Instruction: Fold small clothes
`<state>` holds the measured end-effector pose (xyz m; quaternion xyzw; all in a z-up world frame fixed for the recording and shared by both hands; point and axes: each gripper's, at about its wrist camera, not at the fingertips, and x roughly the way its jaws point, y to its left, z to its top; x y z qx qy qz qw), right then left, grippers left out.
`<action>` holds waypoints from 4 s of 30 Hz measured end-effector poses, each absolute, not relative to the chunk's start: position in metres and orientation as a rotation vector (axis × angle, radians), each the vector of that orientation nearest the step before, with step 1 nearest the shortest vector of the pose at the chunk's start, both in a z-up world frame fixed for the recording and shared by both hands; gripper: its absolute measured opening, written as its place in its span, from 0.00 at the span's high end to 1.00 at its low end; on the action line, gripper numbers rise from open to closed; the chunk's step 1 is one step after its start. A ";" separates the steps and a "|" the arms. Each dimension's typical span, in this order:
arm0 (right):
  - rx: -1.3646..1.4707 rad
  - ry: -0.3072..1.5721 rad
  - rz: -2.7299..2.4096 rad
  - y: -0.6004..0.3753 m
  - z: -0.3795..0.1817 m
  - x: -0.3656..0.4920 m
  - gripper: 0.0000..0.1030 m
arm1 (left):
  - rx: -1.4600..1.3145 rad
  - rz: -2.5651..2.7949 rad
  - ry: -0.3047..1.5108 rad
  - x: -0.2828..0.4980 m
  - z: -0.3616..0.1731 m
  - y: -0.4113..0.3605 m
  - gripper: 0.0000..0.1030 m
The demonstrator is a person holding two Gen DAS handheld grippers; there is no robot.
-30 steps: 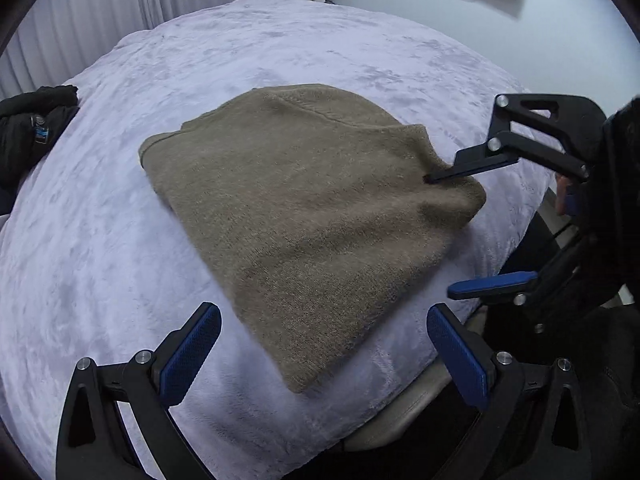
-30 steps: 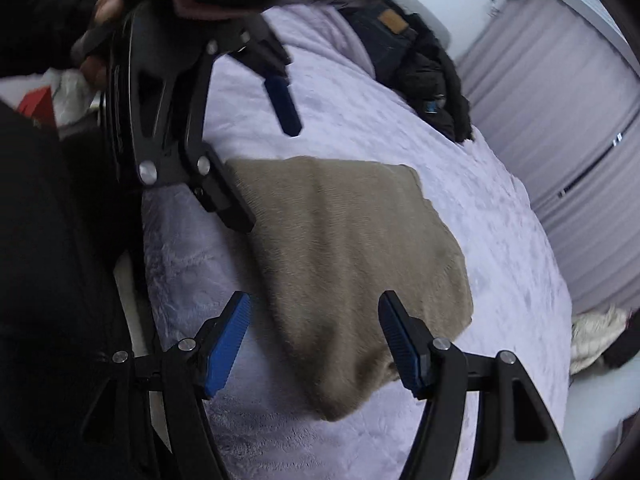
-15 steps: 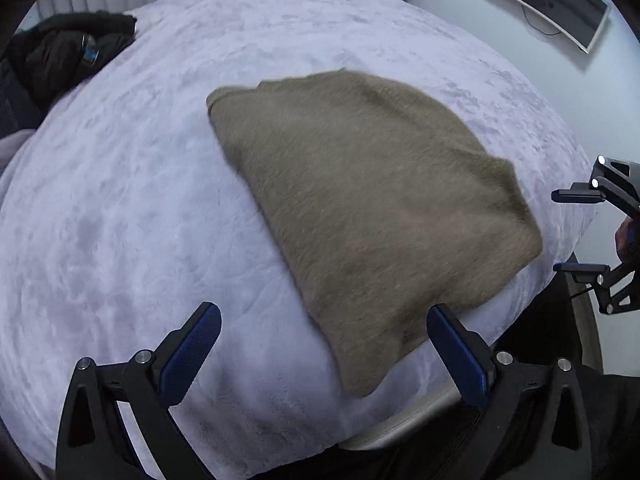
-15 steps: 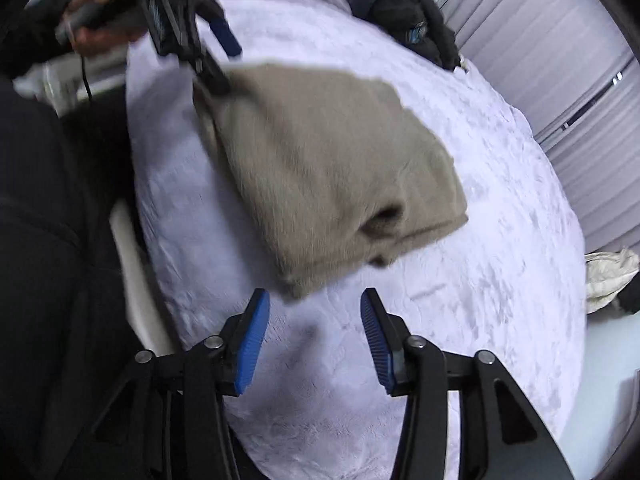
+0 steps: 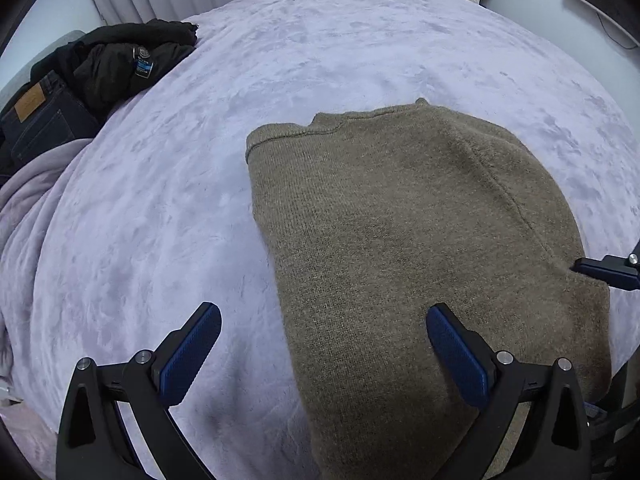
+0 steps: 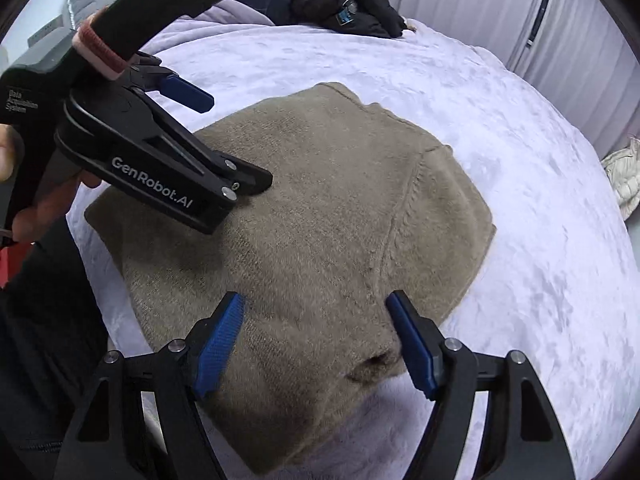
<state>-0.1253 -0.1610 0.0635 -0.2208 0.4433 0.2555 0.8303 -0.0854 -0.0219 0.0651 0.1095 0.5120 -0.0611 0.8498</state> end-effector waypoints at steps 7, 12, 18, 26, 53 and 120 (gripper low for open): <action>-0.305 0.915 0.422 -0.180 0.110 -0.151 0.24 | 0.178 -0.098 1.063 -0.099 0.081 -0.033 0.00; -0.220 0.947 0.350 -0.180 0.109 -0.146 0.24 | 0.172 -0.069 1.072 -0.100 0.080 -0.039 0.00; -0.204 0.961 0.315 -0.183 0.107 -0.144 0.24 | 0.082 -0.083 1.079 -0.105 0.082 -0.036 0.00; -0.221 0.985 0.279 -0.174 0.097 -0.144 0.24 | 0.028 0.011 1.073 -0.109 0.082 -0.028 0.00; -0.180 1.049 0.203 -0.176 0.091 -0.125 0.23 | 0.051 0.048 1.084 -0.108 0.080 -0.028 0.00; -0.109 0.970 0.200 -0.225 0.100 -0.129 0.23 | 0.141 0.077 1.022 -0.117 0.101 -0.079 0.00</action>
